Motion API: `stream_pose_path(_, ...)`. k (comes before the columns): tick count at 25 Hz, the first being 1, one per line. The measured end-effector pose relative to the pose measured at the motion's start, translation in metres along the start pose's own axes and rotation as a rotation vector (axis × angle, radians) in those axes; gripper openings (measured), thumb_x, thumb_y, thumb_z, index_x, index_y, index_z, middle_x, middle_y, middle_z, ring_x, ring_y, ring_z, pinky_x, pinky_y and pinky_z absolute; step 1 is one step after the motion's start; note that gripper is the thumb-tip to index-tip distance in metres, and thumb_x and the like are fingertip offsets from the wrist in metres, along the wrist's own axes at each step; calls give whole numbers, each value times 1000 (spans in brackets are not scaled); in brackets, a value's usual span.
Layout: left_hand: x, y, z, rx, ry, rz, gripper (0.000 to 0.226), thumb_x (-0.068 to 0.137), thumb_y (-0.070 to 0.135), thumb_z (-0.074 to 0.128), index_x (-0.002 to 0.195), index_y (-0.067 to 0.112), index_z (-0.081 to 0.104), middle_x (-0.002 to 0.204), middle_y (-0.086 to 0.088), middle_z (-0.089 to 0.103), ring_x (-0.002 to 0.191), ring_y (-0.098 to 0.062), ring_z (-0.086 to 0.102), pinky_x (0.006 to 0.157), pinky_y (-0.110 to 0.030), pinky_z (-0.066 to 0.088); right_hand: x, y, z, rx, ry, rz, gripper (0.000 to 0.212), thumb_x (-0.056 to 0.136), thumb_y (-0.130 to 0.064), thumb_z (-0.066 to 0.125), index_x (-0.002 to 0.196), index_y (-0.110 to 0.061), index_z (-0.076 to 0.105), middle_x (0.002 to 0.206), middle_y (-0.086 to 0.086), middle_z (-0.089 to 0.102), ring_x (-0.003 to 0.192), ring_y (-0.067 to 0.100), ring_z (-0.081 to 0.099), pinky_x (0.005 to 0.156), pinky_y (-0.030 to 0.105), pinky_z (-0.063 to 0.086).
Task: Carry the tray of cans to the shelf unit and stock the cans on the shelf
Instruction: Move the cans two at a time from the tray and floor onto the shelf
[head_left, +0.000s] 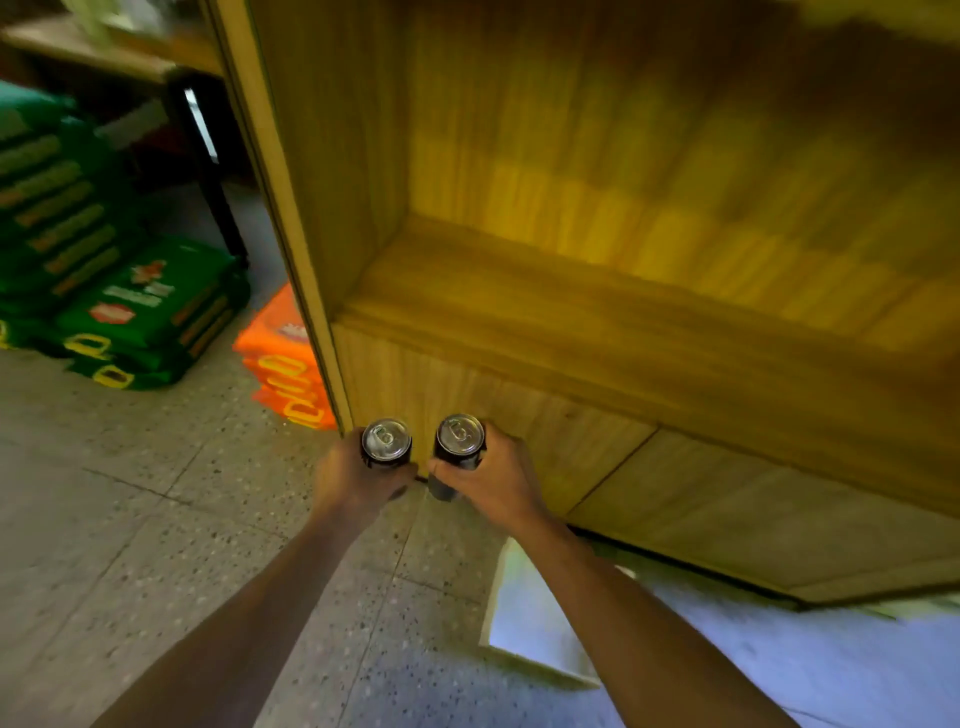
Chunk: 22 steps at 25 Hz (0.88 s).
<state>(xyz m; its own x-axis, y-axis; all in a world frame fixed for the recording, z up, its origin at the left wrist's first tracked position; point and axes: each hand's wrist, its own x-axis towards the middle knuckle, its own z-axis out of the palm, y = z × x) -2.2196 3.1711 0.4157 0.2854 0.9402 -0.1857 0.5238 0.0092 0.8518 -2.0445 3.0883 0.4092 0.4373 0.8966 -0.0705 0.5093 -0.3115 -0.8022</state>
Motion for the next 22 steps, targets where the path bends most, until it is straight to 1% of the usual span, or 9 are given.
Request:
stream_pose_path(2,-17,90,-45,24,-17,27,30,55,28,87,76,22,67,66,5,70,67,-18,69,57,-31,52,-11,-79,-71,-17,61,-15,65,62,-68,78,112,-29,64,108,-12,74,97,8,68,78,32,59)
stream_pose_path(5,-40,227,-106,77,-76,142,34,55,35,89,77,30,65,64,14,69,67,-12,67,56,-32,51,-27,-190,-179,-36,124,-44,69,60,-73,75,112,-30,64,108,-14,73,97,5,69,80,31,60)
stream_pose_path(8,-65,345,-146,123,-107,221,47,57,39,91,97,26,67,88,5,72,84,-21,68,66,-30,50,-47,-273,-274,-17,206,-73,71,59,-75,74,113,-31,64,109,-15,73,98,3,68,82,29,59)
stream_pose_path(10,-80,411,-160,129,-151,303,46,61,38,89,99,22,68,92,2,71,86,-21,67,67,-30,50,-62,-311,-328,-23,275,-91,68,60,-75,74,111,-30,64,107,-16,72,98,2,67,80,29,59)
stream_pose_path(12,-90,464,-163,118,-206,392,36,63,35,86,91,21,69,87,0,71,82,-20,67,63,-32,49,-71,-332,-373,-66,346,-107,62,60,-76,72,104,-33,64,101,-19,71,93,-1,66,77,27,58)
stream_pose_path(14,-97,508,-155,108,-260,468,27,64,31,85,83,21,69,81,0,71,77,-19,66,65,-37,51,-75,-340,-410,-97,407,-110,55,60,-77,71,97,-37,63,92,-23,70,87,-7,65,72,24,58)
stream_pose_path(18,-96,571,-115,105,-326,550,29,62,39,87,85,30,71,82,11,71,81,-8,67,60,-20,50,-73,-329,-470,-127,464,-91,66,62,-81,69,105,-32,68,102,-17,74,93,-1,69,77,33,61)
stream_pose_path(21,-84,601,-74,90,-354,569,32,64,32,87,92,23,75,90,1,75,87,-14,70,73,-38,58,-59,-308,-510,-108,501,-71,70,61,-84,66,108,-32,67,104,-17,74,95,1,69,78,34,61)
stream_pose_path(22,-80,609,-62,90,-345,561,31,64,29,87,92,22,75,91,0,75,87,-16,70,76,-41,58,-54,-302,-521,-97,507,-54,71,62,-84,67,110,-32,67,104,-18,74,95,1,69,78,34,60)
